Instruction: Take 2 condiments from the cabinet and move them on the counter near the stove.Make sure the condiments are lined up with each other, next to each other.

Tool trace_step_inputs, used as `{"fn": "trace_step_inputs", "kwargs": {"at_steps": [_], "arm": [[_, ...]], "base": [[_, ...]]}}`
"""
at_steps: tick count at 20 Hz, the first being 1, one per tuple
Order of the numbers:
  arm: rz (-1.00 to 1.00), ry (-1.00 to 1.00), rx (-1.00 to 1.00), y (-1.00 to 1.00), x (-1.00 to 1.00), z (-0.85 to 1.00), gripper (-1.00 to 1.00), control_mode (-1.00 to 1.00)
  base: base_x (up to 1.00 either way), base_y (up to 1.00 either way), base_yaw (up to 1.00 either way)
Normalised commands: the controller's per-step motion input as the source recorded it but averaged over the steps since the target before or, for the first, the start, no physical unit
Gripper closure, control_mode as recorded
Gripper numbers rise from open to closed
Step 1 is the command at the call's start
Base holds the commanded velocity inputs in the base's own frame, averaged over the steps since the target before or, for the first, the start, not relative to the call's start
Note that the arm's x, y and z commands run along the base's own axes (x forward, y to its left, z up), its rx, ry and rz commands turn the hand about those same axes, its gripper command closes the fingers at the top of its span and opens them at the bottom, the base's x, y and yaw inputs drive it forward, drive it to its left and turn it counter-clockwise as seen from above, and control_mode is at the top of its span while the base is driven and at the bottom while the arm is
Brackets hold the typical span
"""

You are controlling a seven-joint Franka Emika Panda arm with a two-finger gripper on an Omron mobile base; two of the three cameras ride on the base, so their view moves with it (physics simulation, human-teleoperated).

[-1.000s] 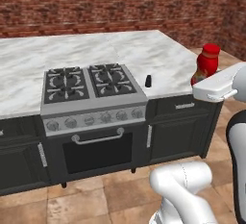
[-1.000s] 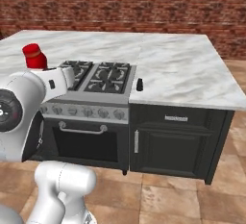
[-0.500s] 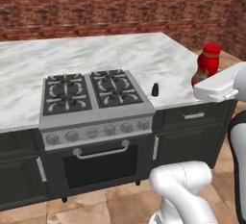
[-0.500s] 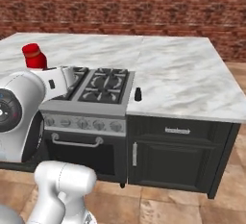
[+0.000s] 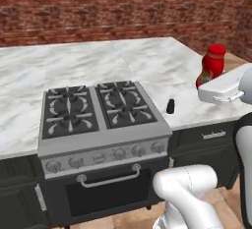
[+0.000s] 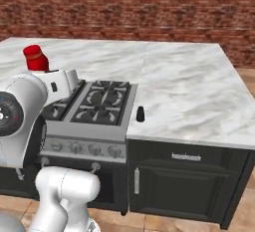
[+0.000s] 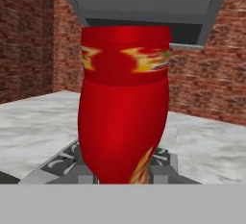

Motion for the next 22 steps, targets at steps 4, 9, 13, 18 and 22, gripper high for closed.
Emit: {"fn": "trace_step_inputs", "kwargs": {"at_steps": [4,9,13,18,22], "arm": [[0.0,0.0,0.0,0.0,0.0,0.0,1.0,1.0],[0.0,0.0,0.0,0.0,0.0,0.0,1.0,1.0],[0.0,0.0,0.0,0.0,0.0,0.0,1.0,1.0],[0.0,0.0,0.0,0.0,0.0,0.0,1.0,1.0],[0.0,0.0,0.0,0.0,0.0,0.0,1.0,1.0]], "base": [[0.64,0.09,0.0],[0.61,0.1,0.0],[0.59,0.04,0.0],[0.55,0.03,0.0],[0.5,0.04,0.0]]}}
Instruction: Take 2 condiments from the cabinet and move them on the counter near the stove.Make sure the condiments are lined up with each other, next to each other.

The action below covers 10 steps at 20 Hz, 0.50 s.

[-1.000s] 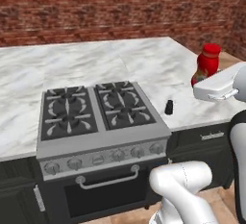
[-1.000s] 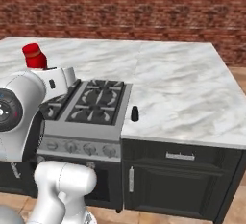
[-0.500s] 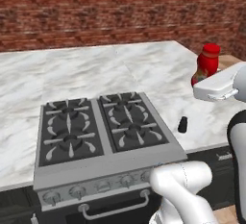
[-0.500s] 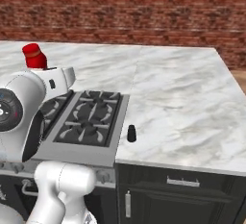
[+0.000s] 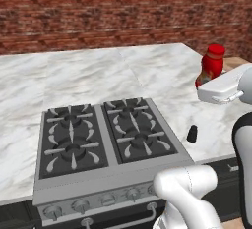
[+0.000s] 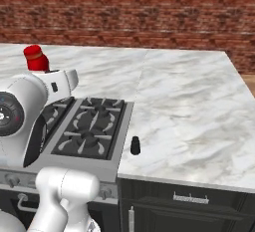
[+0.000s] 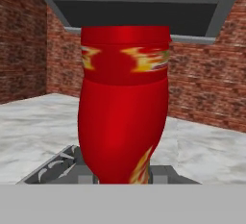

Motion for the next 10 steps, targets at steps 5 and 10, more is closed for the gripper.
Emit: {"fn": "trace_step_inputs", "kwargs": {"at_steps": [5,10], "arm": [[0.0,0.0,0.0,0.0,0.0,0.0,1.0,1.0],[0.0,0.0,0.0,0.0,0.0,0.0,1.0,1.0]], "base": [[0.22,0.02,0.0],[0.0,0.0,0.0]]}}
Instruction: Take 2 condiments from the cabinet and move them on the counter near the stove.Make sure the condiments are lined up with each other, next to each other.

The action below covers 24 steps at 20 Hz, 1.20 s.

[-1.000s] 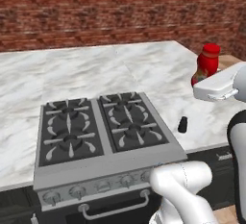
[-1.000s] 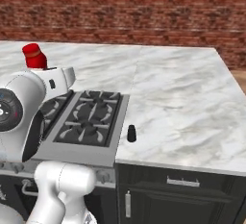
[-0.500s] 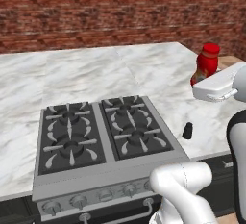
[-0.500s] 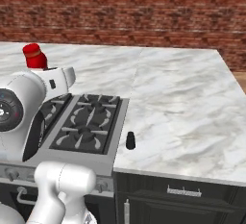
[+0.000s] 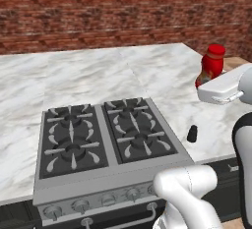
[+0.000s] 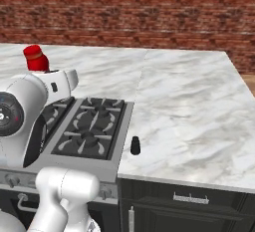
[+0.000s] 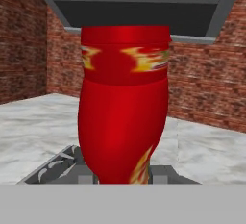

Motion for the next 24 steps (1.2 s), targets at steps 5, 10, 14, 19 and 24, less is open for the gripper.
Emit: {"fn": "trace_step_inputs", "kwargs": {"at_steps": [5,10,14,19,24], "arm": [[0.0,0.0,0.0,0.0,0.0,0.0,1.0,1.0],[0.0,0.03,0.0,-0.21,0.06,-0.12,1.0,-1.0],[0.0,0.04,-0.01,-0.24,0.02,-0.26,1.0,-1.0],[0.02,0.04,-0.01,-0.45,0.01,-0.32,1.0,-1.0],[0.06,0.04,-0.01,-0.7,0.18,-0.31,1.0,-1.0]], "base": [[0.03,0.0,0.0],[0.02,0.0,0.0],[0.0,0.0,0.0],[0.0,0.0,0.0],[0.0,0.0,0.0]]}}
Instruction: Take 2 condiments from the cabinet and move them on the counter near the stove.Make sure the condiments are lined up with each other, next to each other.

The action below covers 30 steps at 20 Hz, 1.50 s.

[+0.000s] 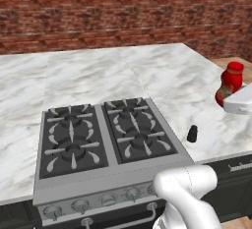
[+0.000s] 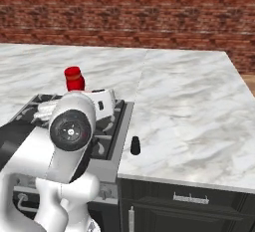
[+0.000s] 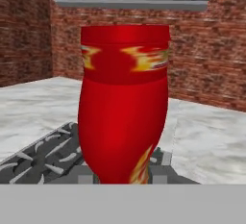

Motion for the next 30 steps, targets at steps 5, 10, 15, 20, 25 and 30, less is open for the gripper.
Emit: {"fn": "trace_step_inputs", "kwargs": {"at_steps": [5,10,15,20,25,30], "arm": [[0.18,0.17,0.0,-0.71,0.25,-0.59,1.0,-1.0],[0.19,0.07,0.0,-0.59,0.28,-0.51,1.0,-1.0],[0.06,0.0,0.0,-0.41,0.22,-0.46,1.0,-1.0],[0.0,-0.03,0.0,-0.14,0.24,-0.53,1.0,-1.0],[0.01,-0.02,0.0,-0.03,0.22,-0.51,1.0,-1.0],[0.0,0.05,0.0,-0.07,0.16,-0.25,1.0,-1.0]], "base": [[0.0,0.0,0.0],[0.0,0.0,0.0],[0.0,0.0,0.0],[0.0,0.0,0.0],[0.0,0.0,0.0],[0.0,0.0,0.0]]}}
